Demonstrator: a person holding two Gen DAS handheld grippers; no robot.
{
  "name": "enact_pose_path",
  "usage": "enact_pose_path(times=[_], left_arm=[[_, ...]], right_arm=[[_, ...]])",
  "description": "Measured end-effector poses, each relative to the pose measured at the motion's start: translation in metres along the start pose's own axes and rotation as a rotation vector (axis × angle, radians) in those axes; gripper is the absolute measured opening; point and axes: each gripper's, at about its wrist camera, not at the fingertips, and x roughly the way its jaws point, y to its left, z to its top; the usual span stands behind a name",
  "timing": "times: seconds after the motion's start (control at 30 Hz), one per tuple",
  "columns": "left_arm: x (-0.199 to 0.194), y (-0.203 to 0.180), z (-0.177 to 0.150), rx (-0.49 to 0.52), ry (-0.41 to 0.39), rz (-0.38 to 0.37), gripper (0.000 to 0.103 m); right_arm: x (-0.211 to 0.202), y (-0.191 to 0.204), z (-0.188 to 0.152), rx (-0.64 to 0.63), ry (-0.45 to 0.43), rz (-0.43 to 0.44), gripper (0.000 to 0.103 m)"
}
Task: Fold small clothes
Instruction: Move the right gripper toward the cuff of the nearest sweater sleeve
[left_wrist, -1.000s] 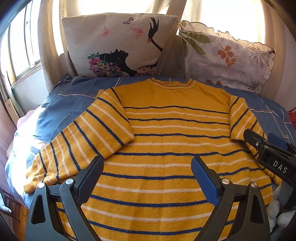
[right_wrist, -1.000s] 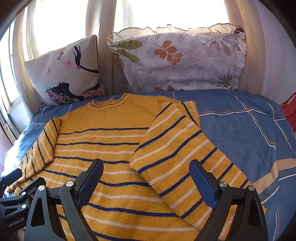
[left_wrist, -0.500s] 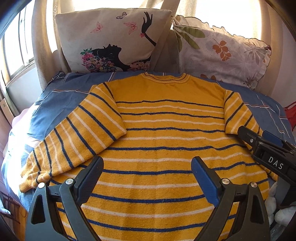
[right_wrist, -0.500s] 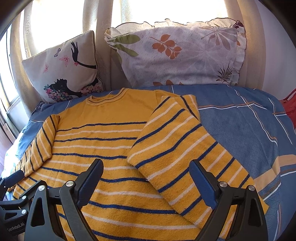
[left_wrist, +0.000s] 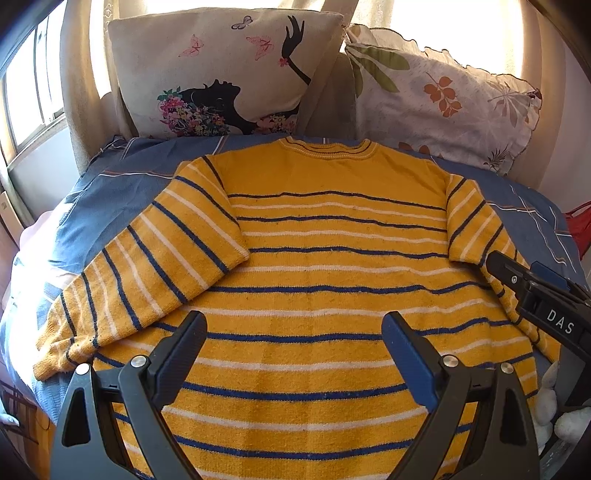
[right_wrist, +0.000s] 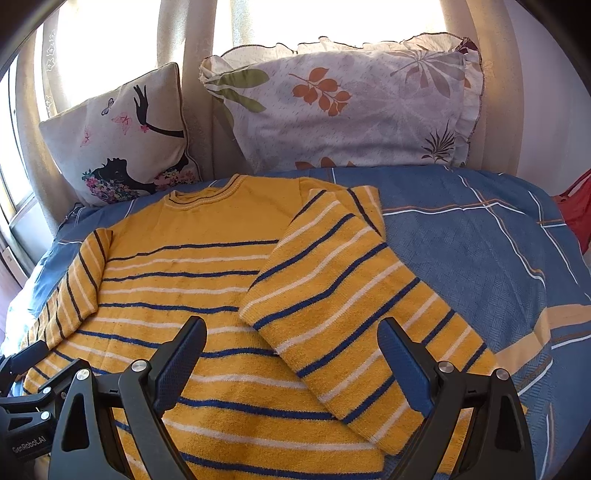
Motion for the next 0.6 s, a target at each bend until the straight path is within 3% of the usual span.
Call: enact_pose_path(times=[0.3,0.6], left_arm=[[0.0,-0.006,-0.004,0.02,0.03,-0.024,0.095],[-0.006,-0.024,-0.008,0.055,0.067,-0.106,0.095]], right_arm=[[-0.004,-0.013,-0.003,0.016,0.014,-0.022,0.096],[-0.008,-0.019,-0.007,0.008,0.018,-0.037,0.096]])
